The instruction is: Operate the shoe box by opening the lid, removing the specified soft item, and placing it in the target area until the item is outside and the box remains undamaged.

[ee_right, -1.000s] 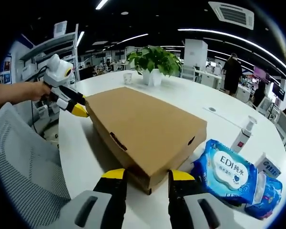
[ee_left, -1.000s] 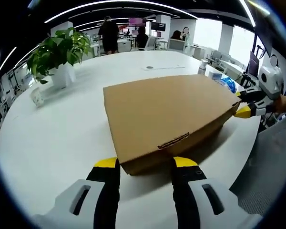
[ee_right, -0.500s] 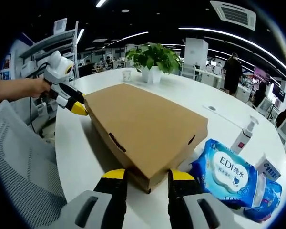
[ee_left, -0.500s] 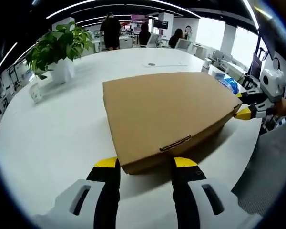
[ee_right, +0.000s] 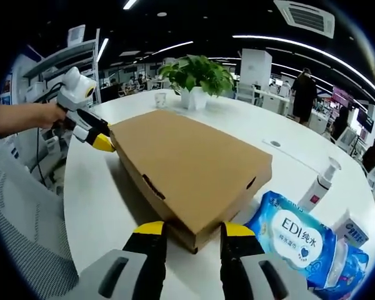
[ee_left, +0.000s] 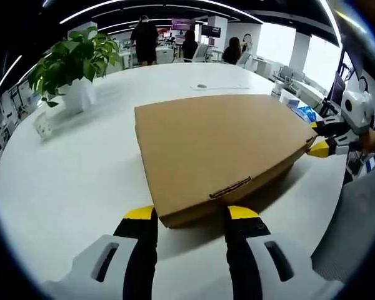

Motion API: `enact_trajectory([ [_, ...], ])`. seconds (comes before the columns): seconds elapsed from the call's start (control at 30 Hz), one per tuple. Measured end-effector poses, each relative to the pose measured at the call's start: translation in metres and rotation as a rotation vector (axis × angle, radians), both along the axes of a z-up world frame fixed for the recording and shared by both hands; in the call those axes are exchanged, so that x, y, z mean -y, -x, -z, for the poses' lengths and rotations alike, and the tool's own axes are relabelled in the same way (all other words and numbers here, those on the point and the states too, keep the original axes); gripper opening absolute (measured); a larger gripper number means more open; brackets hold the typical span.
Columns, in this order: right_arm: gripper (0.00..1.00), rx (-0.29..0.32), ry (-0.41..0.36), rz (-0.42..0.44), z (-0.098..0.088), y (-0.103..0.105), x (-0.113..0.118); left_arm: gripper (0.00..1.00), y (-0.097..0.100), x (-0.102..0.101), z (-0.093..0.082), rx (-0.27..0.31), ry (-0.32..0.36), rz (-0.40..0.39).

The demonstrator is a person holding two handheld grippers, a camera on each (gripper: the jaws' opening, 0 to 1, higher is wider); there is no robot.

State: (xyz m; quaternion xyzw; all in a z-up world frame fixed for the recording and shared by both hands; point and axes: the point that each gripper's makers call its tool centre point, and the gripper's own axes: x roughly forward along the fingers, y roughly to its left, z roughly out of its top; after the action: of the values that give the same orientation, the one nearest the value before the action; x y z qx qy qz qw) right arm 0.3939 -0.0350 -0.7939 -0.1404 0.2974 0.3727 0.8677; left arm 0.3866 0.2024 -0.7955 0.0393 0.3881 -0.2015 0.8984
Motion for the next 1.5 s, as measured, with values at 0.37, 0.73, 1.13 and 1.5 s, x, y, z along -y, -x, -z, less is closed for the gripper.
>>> enact_trajectory([
  [0.37,0.30,-0.006,0.006,-0.008,0.000,-0.025,-0.001,0.42,-0.024,-0.002,0.001,-0.004,0.014,-0.013],
  [0.73,0.30,-0.022,0.025,-0.025,0.000,-0.049,0.001,0.41,-0.041,0.000,0.000,-0.003,0.030,-0.028],
  [1.13,0.31,-0.029,0.031,-0.015,0.000,-0.055,0.002,0.41,-0.050,0.001,0.000,-0.011,0.033,-0.018],
  [1.5,0.32,-0.062,-0.032,0.035,0.000,-0.054,0.004,0.43,-0.050,0.000,0.000,-0.016,0.012,-0.004],
])
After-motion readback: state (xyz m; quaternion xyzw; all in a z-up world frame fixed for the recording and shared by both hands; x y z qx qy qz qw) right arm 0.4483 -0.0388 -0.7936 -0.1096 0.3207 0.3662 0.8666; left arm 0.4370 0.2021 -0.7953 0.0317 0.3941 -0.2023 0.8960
